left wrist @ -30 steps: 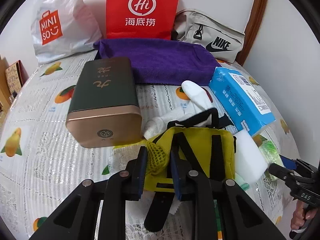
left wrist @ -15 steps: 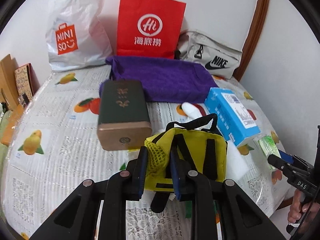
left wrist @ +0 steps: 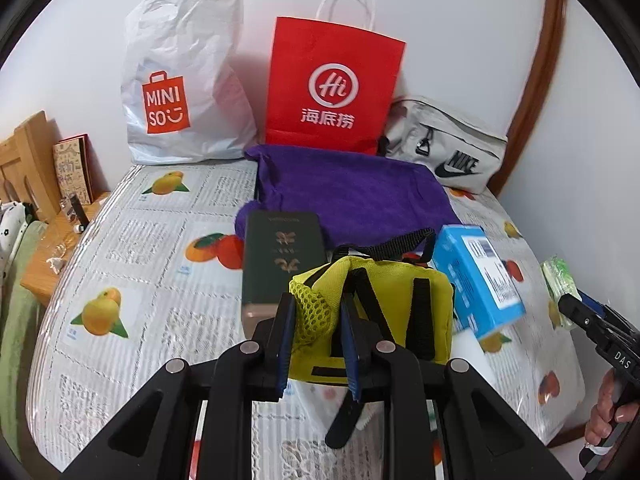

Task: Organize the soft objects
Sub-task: 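Carry both items onto the purple towel and open both tools to release them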

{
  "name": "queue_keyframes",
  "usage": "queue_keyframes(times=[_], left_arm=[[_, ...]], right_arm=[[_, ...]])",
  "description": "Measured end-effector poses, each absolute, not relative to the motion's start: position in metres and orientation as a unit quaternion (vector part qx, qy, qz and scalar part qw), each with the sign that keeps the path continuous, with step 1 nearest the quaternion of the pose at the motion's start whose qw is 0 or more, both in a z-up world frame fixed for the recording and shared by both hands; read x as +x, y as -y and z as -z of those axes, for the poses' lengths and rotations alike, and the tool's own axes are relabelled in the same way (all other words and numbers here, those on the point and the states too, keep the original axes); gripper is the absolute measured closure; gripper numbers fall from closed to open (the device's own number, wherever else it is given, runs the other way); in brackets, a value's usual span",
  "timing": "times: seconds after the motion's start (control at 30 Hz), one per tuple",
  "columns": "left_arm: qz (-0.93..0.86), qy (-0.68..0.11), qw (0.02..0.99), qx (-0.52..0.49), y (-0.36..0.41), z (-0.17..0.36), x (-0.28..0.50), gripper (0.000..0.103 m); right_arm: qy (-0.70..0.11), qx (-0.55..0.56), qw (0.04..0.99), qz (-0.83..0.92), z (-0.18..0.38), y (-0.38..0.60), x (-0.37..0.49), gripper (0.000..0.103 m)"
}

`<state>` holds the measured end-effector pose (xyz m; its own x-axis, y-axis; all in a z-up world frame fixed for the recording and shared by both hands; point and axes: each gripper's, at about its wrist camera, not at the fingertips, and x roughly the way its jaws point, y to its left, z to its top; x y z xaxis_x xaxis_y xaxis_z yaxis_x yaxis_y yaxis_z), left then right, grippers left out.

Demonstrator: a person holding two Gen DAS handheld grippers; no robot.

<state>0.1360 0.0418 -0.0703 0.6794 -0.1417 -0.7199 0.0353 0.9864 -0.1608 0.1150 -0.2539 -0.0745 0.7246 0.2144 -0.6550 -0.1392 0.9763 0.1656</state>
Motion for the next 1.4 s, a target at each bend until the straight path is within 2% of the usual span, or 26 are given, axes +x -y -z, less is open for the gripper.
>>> queue_keyframes(times=[0.6,1.4], left_arm=[[0.015,-0.410,0.910,-0.063,-0.053,0.061,0.237,0.082],[-0.008,-0.475,0.879,-0.041,-0.045,0.117,0.391,0.082]], right_arm=[[-0.359,0.038,0.924,-0.124,0.061,0.230,0.239,0.049],[-0.426,0.016,0.895,-0.130,0.127,0.234,0.378,0.049]])
